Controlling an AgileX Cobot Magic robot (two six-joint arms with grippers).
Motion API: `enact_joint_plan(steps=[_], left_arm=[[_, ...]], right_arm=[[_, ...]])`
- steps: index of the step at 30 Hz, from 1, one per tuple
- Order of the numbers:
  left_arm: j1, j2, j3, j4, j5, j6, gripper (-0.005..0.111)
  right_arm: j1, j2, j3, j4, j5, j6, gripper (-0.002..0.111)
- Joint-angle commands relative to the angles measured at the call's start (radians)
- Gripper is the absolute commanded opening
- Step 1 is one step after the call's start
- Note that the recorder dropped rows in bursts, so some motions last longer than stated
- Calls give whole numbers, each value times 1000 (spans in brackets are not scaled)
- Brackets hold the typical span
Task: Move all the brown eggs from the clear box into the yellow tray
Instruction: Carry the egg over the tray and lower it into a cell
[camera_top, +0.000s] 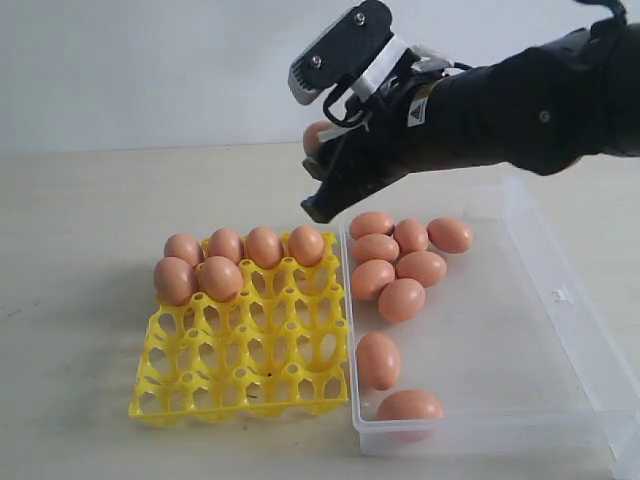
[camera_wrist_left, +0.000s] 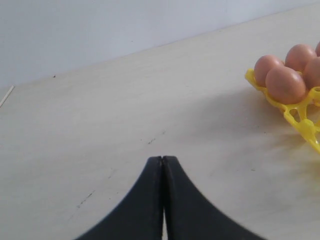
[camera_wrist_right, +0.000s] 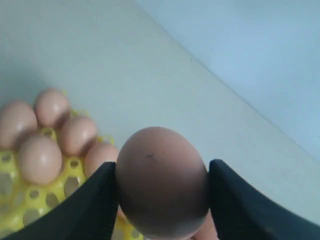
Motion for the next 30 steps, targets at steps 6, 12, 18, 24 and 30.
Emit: enact_joint_plan(steps=[6, 12, 18, 24, 30], left_arm=[[-1, -6, -4, -8, -11, -7, 0], [-1, -6, -4, -8, -11, -7, 0], [-1, -6, -4, -8, -11, -7, 0], [-1, -6, -4, -8, -11, -7, 0], [-1, -6, -4, -8, -11, -7, 0]], right_arm=[[45, 187, 52, -333, -423, 652, 0], [45, 307, 50, -439, -572, 855, 0], [45, 384, 50, -439, -594, 899, 0], [45, 392, 50, -454, -622, 899, 26], [45, 392, 50, -448, -588, 899, 64]])
